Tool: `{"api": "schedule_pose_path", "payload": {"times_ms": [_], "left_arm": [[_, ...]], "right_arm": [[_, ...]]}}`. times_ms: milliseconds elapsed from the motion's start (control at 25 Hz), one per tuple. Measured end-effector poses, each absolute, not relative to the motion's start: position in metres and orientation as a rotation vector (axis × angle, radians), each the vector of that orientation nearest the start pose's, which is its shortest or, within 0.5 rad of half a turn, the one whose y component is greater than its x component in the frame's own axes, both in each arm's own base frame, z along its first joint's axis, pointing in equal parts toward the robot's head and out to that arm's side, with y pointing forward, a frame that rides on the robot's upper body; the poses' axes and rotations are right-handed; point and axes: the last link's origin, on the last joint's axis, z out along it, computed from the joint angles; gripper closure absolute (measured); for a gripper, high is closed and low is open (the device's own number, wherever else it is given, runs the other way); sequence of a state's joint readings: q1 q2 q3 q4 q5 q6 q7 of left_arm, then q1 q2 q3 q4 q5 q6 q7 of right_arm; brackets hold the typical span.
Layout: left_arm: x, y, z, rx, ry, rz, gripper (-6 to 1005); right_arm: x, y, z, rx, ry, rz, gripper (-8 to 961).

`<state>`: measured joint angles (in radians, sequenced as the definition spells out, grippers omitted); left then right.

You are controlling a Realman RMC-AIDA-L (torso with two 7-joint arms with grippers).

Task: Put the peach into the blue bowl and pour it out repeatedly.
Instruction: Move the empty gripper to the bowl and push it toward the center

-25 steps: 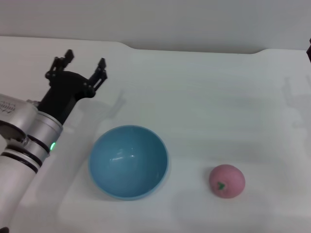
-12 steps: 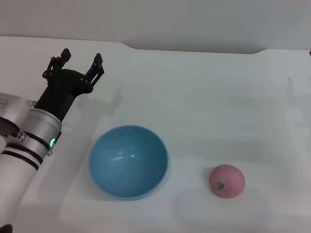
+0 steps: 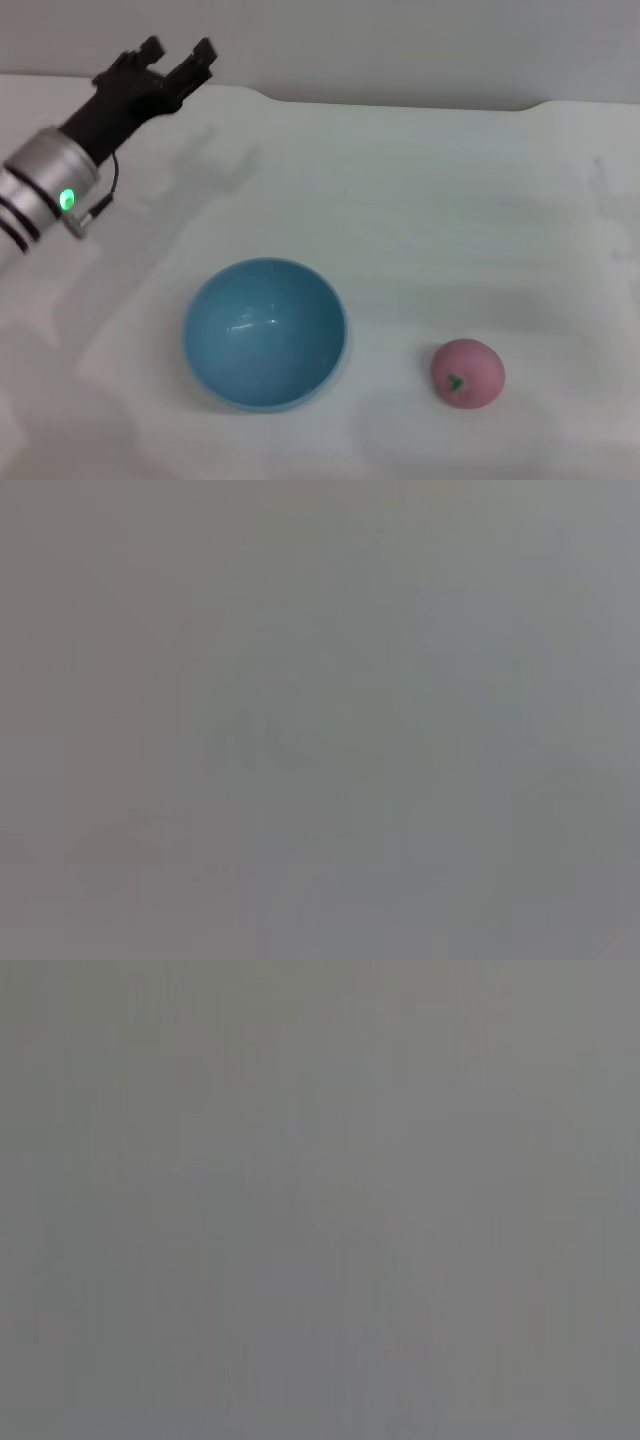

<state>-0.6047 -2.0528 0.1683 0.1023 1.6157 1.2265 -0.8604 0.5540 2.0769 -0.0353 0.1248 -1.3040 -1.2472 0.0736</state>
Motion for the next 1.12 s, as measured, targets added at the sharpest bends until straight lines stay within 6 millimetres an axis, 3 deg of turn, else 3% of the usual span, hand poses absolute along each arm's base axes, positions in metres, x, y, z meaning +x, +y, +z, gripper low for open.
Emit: {"api": "schedule_pose_path", "payload": {"times_ms": [40,200,440,680,880,1120], "left_arm": [[-0.291,0.385,0.010,-1.958,-0.845,-0.981,185],[-0.281,0.399,0.022,-2.079,-0.883,-0.899,185],[-0.257,0.400,0.044,-2.224,-0.966,-0.701,186],[-0.231,0.381,0.070,-2.287,-1.129,-0.298,184],[-0.223,0.364,0.076,-2.352,-1.205,-0.187,185],[-0.237,0.345,0.078,-2.313,-1.371,0.047,185]], "right_arm": [[0.313,0.348,-0.009,-1.559,0.470,0.693,311],[0.314,0.348,-0.010,-1.560,0.473,0.690,311],[0.317,0.348,-0.012,-1.570,0.494,0.667,310],[0.319,0.349,-0.011,-1.569,0.492,0.657,310],[0.320,0.350,-0.009,-1.568,0.486,0.650,311],[0.326,0.351,-0.002,-1.530,0.496,0.633,311]]}}
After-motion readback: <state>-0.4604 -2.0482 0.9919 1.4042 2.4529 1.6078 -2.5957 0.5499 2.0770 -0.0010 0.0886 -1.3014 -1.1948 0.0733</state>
